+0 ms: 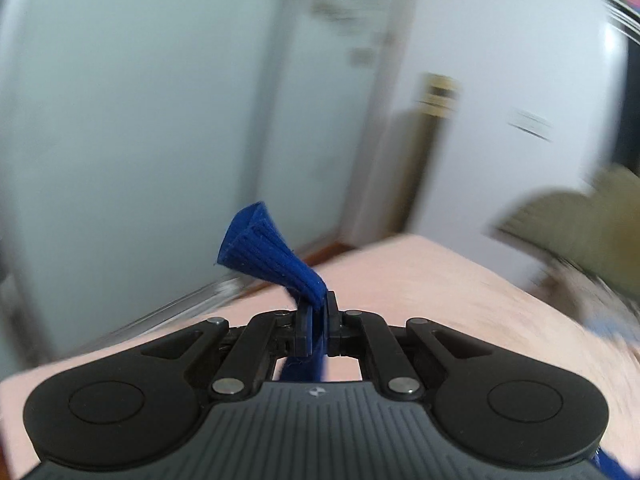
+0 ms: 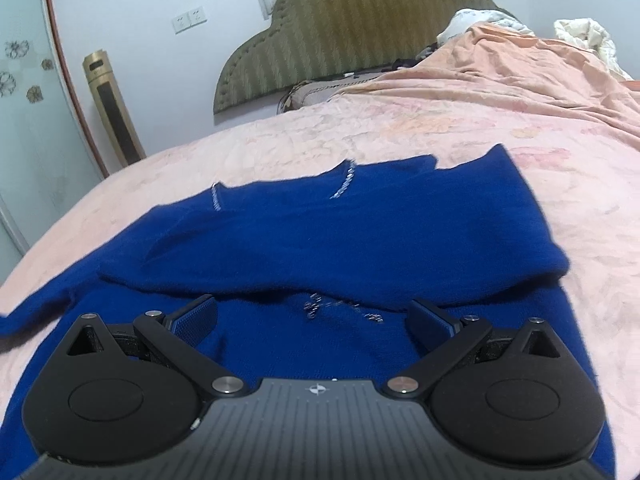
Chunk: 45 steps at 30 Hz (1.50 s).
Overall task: Fold small clothes
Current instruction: 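Carry the held sleeve across the sweater body and open the left gripper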
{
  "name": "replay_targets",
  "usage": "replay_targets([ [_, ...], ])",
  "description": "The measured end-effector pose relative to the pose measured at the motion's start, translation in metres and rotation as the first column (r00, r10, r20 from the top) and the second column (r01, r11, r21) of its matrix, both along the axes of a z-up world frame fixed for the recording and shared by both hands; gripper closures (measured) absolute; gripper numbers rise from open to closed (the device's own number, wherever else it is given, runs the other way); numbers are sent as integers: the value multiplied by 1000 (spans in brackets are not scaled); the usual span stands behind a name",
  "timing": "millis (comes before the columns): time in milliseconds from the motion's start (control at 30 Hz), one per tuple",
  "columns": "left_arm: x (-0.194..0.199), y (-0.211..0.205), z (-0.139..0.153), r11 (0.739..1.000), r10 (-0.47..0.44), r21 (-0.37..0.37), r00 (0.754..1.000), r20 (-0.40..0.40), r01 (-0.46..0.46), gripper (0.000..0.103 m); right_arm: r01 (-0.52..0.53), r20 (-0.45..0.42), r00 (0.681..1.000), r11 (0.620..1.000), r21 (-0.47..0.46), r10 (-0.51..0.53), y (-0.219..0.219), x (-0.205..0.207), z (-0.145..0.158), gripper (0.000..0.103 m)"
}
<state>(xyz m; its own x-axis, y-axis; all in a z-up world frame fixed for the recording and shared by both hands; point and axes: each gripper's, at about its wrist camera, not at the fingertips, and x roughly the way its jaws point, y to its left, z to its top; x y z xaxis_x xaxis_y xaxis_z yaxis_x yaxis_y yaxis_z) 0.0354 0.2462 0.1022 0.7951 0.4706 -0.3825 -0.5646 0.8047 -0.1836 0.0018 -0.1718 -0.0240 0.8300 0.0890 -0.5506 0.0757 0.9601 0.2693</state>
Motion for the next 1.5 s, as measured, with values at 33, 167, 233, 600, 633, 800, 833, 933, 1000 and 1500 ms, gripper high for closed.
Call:
replay_targets([
  [33,11,-21,2,997,-70,32,997,-11,70,98,11,4,1000,1000,3,-11,-3,-1,1,0],
  [167,39,-108,-2,944,-301,126,952,-52,305,98,51,13,999,998,23,-51,-16,-7,4,0],
  [233,48,-147,-10,908,-384,153,920,-76,391,98,66,14,998,997,26,-67,-23,-10,4,0],
  [600,78,-289,-95,570,-750,6,524,-403,822,96,125,8,992,990,58,-126,-49,-21,2,0],
  [633,76,-298,-105,524,-761,7,471,-446,852,94,123,7,992,991,60,-124,-51,-20,2,0],
  [800,28,-301,-112,376,-787,132,391,-477,917,18,95,22,995,994,61,-96,-53,-13,8,0],
  [833,19,-295,-107,355,-801,155,385,-458,922,10,85,27,996,994,70,-87,-54,-9,10,0],
  [933,0,-281,-100,347,-802,251,425,-419,903,10,22,38,999,989,143,-28,-57,6,17,0],
  [1000,-5,-267,-96,385,-791,261,462,-401,885,10,-41,25,999,973,226,36,-56,23,18,0],
  [1500,38,-186,-104,694,-635,90,666,-391,714,10,-143,-107,974,905,401,201,-7,127,-9,90],
])
